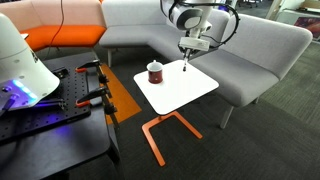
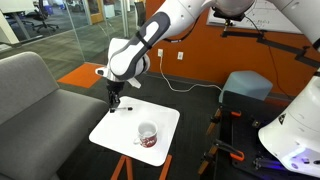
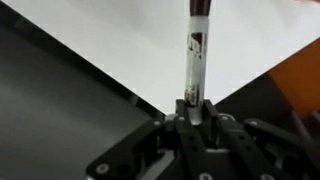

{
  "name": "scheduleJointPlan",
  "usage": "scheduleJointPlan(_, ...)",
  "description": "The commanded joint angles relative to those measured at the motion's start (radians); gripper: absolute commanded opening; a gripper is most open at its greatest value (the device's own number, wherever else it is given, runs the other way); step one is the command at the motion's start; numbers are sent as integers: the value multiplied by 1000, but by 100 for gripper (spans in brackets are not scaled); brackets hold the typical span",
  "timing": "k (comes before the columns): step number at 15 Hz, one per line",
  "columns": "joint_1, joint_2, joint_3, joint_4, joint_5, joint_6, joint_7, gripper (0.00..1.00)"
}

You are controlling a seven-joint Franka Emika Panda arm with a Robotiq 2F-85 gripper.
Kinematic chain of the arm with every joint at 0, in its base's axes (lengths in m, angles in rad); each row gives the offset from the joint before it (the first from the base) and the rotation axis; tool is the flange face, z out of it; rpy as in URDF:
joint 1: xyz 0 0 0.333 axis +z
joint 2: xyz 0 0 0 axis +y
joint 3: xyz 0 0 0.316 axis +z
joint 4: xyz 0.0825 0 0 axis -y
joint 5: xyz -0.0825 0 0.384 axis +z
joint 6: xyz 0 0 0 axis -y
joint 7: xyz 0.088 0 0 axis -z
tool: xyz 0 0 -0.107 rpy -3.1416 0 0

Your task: Pick up the marker and put it in the cup

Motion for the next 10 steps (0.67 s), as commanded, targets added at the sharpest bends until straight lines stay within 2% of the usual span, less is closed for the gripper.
scheduleJointPlan(1,-201,-63,169,-164,137,3,-260,5)
scheduleJointPlan(6,-416,-42,363,-331,254,-25,-601,5)
scheduleJointPlan(10,-535,-24,471,-415,293,-141,-780,5)
